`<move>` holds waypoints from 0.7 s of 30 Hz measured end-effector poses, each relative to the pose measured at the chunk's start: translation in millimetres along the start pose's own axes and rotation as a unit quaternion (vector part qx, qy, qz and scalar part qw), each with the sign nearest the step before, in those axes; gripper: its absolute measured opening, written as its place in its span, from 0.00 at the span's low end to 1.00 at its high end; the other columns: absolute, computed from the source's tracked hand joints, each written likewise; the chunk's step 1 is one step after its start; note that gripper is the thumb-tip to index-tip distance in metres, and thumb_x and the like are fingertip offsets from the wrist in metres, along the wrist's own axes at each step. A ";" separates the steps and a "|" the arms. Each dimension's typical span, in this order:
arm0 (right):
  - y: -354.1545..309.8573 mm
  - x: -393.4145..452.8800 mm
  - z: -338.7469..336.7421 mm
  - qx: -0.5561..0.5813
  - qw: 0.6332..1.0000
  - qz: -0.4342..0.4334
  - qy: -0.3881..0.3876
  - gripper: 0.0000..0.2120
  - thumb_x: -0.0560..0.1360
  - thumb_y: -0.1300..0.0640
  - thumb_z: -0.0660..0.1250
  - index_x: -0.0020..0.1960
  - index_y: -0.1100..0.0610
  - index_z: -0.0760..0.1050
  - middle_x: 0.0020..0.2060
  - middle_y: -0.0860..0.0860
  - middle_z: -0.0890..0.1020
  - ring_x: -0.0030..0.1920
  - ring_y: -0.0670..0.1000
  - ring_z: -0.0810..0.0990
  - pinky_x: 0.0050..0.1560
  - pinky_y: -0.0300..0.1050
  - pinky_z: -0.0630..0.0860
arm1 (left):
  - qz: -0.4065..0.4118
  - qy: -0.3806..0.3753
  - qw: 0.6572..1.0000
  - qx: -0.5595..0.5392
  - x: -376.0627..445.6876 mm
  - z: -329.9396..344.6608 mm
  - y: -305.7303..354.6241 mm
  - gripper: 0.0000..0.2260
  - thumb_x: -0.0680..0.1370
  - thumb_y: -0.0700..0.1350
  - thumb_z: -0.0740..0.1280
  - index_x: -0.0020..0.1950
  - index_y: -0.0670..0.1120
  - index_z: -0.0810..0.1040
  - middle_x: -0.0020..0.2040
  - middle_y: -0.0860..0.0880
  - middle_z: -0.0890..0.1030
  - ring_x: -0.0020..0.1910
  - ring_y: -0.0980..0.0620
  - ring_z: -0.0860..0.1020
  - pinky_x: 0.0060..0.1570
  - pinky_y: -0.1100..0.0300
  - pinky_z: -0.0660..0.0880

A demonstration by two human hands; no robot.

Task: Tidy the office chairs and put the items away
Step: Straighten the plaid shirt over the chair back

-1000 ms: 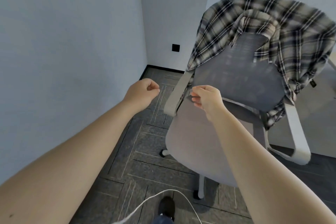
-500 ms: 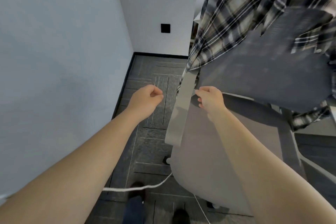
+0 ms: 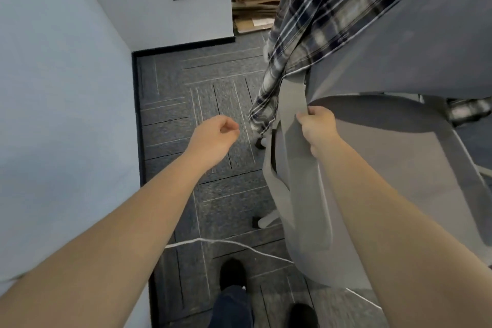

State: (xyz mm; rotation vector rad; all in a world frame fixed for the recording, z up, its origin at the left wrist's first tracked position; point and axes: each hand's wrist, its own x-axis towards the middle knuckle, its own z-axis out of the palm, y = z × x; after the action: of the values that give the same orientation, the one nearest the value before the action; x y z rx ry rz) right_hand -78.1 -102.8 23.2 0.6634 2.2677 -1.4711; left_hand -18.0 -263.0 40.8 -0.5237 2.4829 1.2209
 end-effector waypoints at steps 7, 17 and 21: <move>5.3 -13.0 -6.5 -0.047 0.999 0.002 -0.014 0.13 0.77 0.63 0.58 0.56 0.71 0.72 0.57 0.69 0.77 0.50 0.60 0.77 0.49 0.51 0.73 | 0.022 -0.021 1.000 0.001 4.7 2.1 4.9 0.10 0.78 0.44 0.60 0.57 0.44 0.75 0.51 0.52 0.74 0.48 0.54 0.72 0.49 0.60 0.67; 56.2 -80.4 -39.3 -0.146 0.988 -0.021 -0.040 0.13 0.76 0.63 0.59 0.58 0.66 0.74 0.47 0.60 0.79 0.48 0.58 0.76 0.47 0.49 0.72 | 0.053 0.010 0.999 -0.010 -73.8 19.5 8.9 0.10 0.78 0.43 0.60 0.57 0.44 0.75 0.51 0.52 0.74 0.50 0.55 0.72 0.49 0.61 0.66; 71.2 -122.6 -60.0 -0.156 0.986 -0.062 -0.008 0.20 0.76 0.61 0.59 0.67 0.61 0.67 0.66 0.60 0.72 0.63 0.60 0.73 0.56 0.47 0.71 | 0.058 0.042 0.997 -0.022 -127.3 25.2 4.2 0.09 0.77 0.43 0.60 0.56 0.45 0.75 0.50 0.53 0.74 0.51 0.55 0.71 0.51 0.61 0.66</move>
State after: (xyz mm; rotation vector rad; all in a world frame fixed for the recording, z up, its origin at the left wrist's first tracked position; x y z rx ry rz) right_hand 60.7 -46.3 58.5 0.4206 2.4922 -1.1271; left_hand 95.3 -217.4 85.0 -0.4562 2.5952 1.3251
